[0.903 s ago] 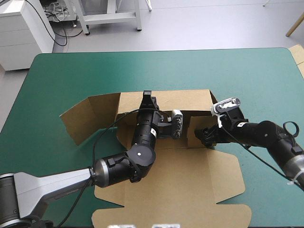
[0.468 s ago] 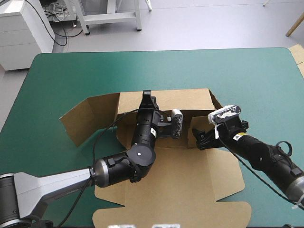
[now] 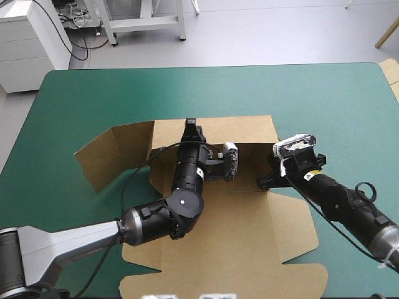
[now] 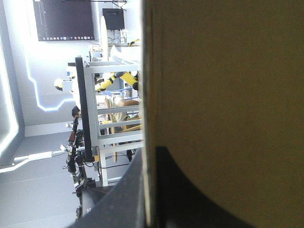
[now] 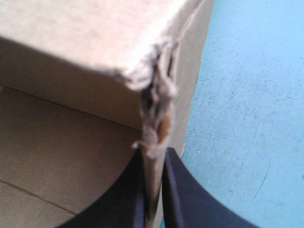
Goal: Fold the box
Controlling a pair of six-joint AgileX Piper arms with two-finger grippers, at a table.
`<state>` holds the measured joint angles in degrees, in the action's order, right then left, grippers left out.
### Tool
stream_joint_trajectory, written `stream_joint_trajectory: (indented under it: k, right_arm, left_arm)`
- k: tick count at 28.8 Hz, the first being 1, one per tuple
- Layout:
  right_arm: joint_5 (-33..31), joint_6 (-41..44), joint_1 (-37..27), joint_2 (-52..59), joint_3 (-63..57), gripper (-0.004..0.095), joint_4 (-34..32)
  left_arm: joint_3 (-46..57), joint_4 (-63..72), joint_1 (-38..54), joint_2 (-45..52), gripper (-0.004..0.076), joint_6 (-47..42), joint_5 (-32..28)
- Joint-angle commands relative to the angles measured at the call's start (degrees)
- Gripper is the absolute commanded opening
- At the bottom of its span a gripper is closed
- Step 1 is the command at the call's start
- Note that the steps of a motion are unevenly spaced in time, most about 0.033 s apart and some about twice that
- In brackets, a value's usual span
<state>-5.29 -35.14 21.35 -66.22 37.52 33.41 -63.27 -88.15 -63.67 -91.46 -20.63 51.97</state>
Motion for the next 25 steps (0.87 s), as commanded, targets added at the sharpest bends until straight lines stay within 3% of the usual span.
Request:
stream_joint_trajectory:
  k: [1, 4, 6, 10, 14, 19, 25]
  right_arm:
    - [3.4, -0.6, 0.1, 0.9, 1.4, -0.0021, 0.3]
    - [3.9, -0.6, 0.1, 0.9, 1.4, -0.0021, 0.3]
    - [4.0, -0.6, 0.1, 0.9, 1.4, -0.0021, 0.3]
    - [4.6, -0.6, 0.1, 0.9, 1.4, -0.0021, 0.3]
    - [7.2, 0.1, 0.1, 0.9, 1.4, -0.002, 0.4]
    - [11.5, 5.5, 0.0, -0.8, 2.6, -0.0019, 1.0]
    - [12.4, 4.9, -0.6, -8.1, 10.3, -0.0019, 0.2]
  left_arm:
    - [-1.6, -3.9, -0.5, 2.3, -0.0007, -0.8, -0.2]
    - [-1.6, -3.8, -0.5, 2.3, 0.0022, -0.8, -0.6]
    - [-1.6, -3.8, -0.5, 2.3, 0.0095, -0.8, -1.5]
    - [-1.6, -4.0, -0.5, 2.3, 0.0365, -2.7, -2.3]
    - [-1.6, -4.8, -0.5, 2.3, 0.0561, -4.7, -2.3]
    - [-1.6, -7.4, -2.8, 2.3, 0.0553, -4.8, 1.6]
    - [-1.6, -9.5, -7.5, 2.3, 0.0549, -4.8, 5.4]
